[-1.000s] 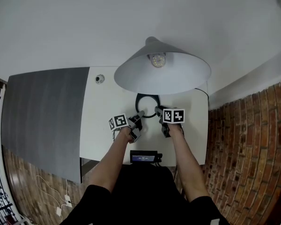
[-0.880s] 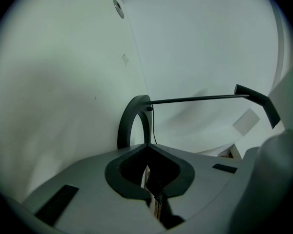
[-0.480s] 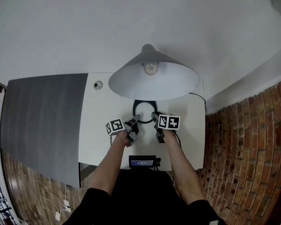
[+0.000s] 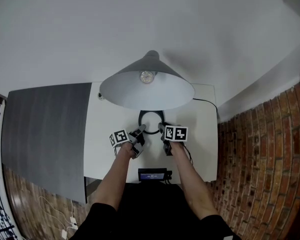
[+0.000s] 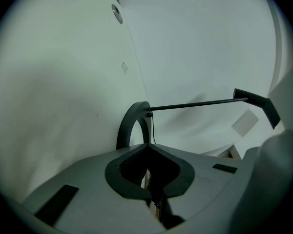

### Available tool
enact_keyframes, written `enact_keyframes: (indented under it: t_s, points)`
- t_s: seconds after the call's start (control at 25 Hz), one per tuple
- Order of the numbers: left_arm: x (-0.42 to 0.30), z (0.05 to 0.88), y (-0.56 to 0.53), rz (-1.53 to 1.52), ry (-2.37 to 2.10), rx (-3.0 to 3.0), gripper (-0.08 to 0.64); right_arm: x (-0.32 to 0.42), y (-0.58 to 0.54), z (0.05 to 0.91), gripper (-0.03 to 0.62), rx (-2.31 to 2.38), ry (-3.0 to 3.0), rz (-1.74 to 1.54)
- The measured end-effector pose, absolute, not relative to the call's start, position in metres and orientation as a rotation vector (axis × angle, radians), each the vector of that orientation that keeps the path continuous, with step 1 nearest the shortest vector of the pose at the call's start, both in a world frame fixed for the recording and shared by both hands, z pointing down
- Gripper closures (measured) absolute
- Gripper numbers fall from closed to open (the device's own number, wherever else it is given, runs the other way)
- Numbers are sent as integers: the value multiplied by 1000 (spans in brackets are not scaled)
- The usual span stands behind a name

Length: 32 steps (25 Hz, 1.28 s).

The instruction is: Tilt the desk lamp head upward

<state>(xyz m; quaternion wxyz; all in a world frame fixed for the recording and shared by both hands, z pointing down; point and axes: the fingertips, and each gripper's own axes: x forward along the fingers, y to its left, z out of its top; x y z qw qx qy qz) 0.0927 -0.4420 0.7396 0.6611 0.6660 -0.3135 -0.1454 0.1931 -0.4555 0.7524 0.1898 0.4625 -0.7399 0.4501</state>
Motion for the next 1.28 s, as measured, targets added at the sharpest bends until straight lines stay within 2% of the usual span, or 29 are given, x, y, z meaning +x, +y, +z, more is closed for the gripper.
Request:
enact_keyframes:
  t_s: [0.2, 0.48, 0.68, 0.92, 1.28]
  points:
    - [93, 734, -428, -291, -694, 1561, 549, 196, -448, 753, 459, 1268, -2095, 1280]
    - [74, 677, -386, -497, -640, 1619, 549, 212, -421, 733, 459, 1234, -2252, 1736]
    - [66, 629, -361, -586, -604, 1634, 549, 176, -403, 673, 459, 963, -2482, 1988]
    - [80, 550, -333, -547, -446, 1843, 549, 133, -358, 569, 459, 742, -2729, 1813]
    - [53, 460, -237, -660, -196, 2010, 549, 96, -250, 472, 459, 825, -2909, 1654]
